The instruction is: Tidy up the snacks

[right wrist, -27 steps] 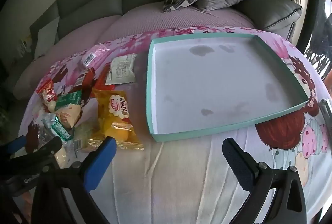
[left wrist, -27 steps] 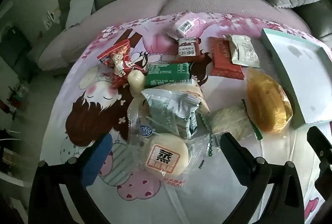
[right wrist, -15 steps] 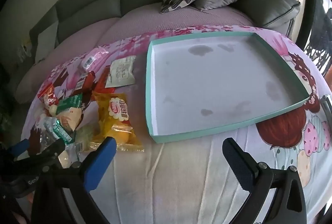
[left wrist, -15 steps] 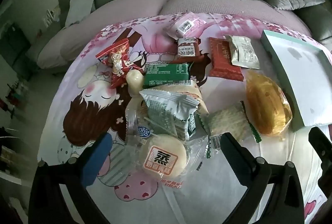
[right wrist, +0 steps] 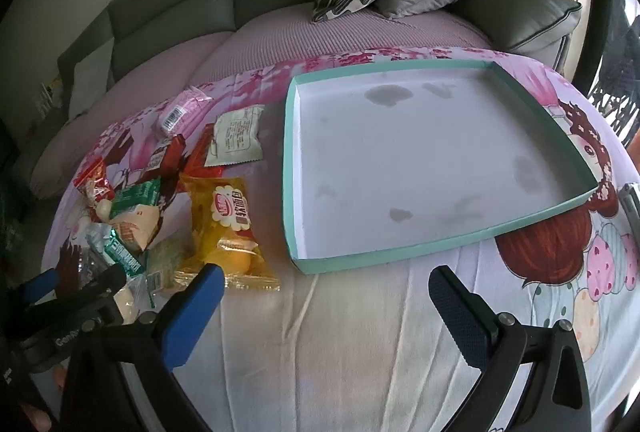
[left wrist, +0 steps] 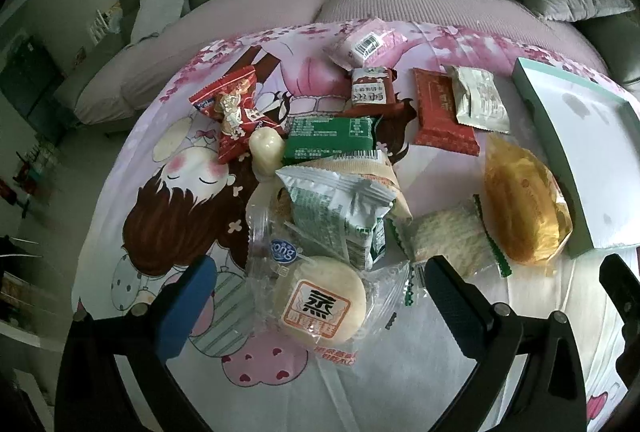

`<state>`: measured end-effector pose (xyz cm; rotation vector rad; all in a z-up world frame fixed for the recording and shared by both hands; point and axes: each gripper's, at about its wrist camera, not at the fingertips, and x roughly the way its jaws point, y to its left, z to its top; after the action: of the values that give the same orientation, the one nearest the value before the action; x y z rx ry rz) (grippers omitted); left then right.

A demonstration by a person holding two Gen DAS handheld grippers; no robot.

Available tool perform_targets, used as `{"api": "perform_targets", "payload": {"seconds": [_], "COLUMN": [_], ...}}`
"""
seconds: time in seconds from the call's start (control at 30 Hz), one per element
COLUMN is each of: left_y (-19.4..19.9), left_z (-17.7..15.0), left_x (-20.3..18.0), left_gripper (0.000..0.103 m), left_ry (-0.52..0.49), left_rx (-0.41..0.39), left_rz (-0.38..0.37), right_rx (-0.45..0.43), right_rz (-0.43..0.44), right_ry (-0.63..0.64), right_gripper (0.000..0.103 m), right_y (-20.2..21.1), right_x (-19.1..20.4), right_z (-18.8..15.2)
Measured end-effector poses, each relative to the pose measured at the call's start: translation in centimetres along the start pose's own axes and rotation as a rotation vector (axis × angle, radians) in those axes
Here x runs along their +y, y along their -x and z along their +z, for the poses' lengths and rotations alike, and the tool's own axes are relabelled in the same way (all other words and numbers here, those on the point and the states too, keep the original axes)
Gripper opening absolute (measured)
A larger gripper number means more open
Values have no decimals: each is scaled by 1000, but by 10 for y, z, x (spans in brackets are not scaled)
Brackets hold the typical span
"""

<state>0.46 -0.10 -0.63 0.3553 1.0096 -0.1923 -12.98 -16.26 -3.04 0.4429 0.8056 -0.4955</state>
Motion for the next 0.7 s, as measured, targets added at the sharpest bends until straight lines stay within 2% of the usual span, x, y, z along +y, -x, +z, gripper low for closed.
{"api": "perform_targets", "payload": {"seconds": [0.7], "left_y": [0], "left_z": [1], "left_x": [-1], "left_gripper": [103], "left_ry": [-3], "left_rx": [9], "left_rz": [2], "right_rx": [12], "right_rz": [12], "right_ry": [-4], "right_gripper": [103], "right_y": [0], "right_x": [0], "right_z": [1]}}
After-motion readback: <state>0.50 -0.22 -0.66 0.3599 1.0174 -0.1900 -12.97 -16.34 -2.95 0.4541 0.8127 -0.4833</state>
